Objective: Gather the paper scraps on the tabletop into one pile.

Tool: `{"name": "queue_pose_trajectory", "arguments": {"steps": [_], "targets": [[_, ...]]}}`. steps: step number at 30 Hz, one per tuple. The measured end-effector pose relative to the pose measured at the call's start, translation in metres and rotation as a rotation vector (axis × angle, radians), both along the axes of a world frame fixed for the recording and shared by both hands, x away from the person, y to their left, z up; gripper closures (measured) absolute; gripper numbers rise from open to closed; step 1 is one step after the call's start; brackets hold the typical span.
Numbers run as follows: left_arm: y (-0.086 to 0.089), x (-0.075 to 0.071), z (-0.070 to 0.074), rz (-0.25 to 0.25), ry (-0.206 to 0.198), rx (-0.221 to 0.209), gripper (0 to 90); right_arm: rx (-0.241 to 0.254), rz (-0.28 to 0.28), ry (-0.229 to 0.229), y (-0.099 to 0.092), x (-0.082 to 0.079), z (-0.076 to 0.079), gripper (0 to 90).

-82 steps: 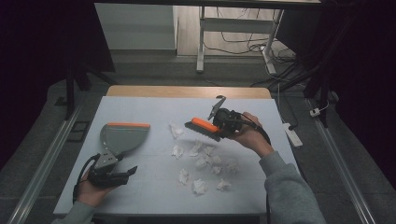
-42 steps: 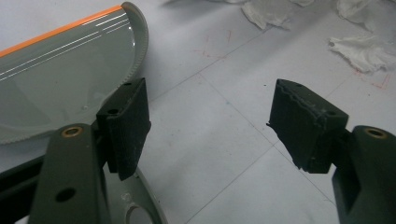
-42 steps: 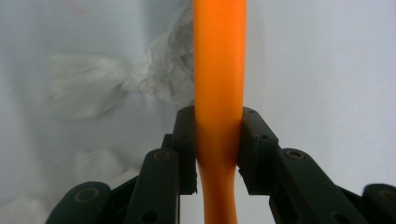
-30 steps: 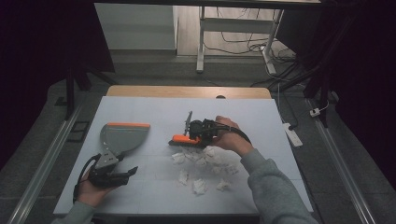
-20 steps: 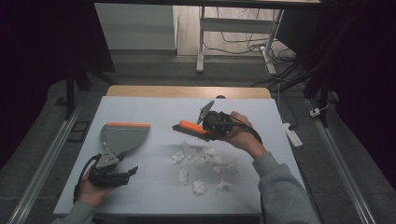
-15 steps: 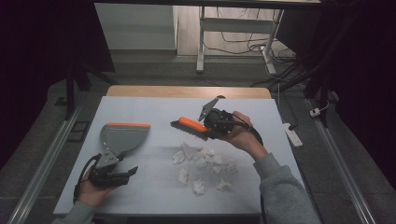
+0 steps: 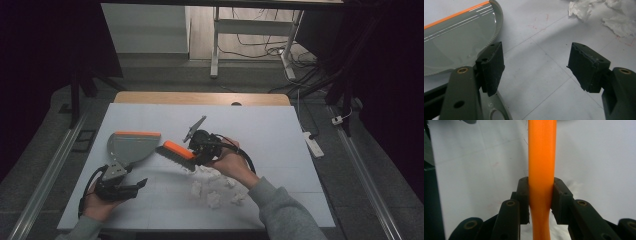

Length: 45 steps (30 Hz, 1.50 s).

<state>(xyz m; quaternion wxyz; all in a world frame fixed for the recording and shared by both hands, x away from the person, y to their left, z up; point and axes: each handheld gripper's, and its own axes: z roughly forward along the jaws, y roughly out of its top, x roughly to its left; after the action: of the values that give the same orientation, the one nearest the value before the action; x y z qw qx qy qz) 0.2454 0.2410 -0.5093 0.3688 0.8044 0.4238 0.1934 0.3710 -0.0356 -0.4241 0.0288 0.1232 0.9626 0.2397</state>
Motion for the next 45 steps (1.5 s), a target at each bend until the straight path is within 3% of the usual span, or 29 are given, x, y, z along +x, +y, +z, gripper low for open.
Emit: {"name": "queue_pose_trajectory", "arguments": {"steps": [4, 8, 12, 14, 19, 22, 25, 28, 31, 35, 40, 45], "targets": [[0.000, 0.000, 0.000, -0.001, -0.001, -0.001, 29.6, 0.021, -0.044, 0.096, 0.009, 0.001, -0.016, 70.8], [0.000, 0.000, 0.000, 0.001, -0.002, -0.002, 29.5, -0.014, -0.088, 0.130, 0.013, 0.006, -0.032, 70.8], [0.001, -0.001, 0.000, 0.001, -0.003, -0.004, 29.6, -0.043, -0.171, 0.127, -0.001, 0.018, -0.035, 70.8], [0.001, -0.001, 0.000, 0.001, -0.004, -0.006, 29.6, -0.028, -0.225, 0.169, -0.014, 0.024, -0.036, 70.8], [0.000, 0.000, 0.000, -0.004, -0.001, -0.001, 29.6, -0.026, -0.285, 0.117, -0.044, 0.029, -0.029, 70.8], [0.000, 0.000, 0.000, -0.002, -0.001, -0.001, 29.6, 0.035, -0.307, 0.113, -0.058, 0.024, -0.016, 70.8], [0.000, 0.000, 0.000, 0.003, 0.000, -0.002, 29.5, 0.098, -0.284, 0.097, -0.067, 0.013, 0.001, 70.8], [0.000, 0.000, 0.000, 0.003, 0.001, -0.001, 29.6, 0.127, -0.237, 0.108, -0.069, -0.003, 0.012, 70.8], [0.000, 0.000, 0.000, 0.007, -0.001, -0.002, 29.6, 0.097, -0.159, 0.138, -0.062, -0.022, 0.010, 70.9], [0.000, 0.000, 0.000, 0.009, -0.001, -0.001, 29.6, 0.051, -0.073, 0.172, -0.048, -0.045, -0.004, 70.8], [0.001, -0.001, 0.000, 0.008, -0.001, 0.002, 29.5, -0.027, -0.024, 0.203, -0.030, -0.057, -0.030, 70.8], [0.002, -0.001, 0.000, 0.011, -0.002, -0.003, 29.5, -0.078, -0.079, 0.107, -0.029, -0.042, -0.031, 70.8]]}}
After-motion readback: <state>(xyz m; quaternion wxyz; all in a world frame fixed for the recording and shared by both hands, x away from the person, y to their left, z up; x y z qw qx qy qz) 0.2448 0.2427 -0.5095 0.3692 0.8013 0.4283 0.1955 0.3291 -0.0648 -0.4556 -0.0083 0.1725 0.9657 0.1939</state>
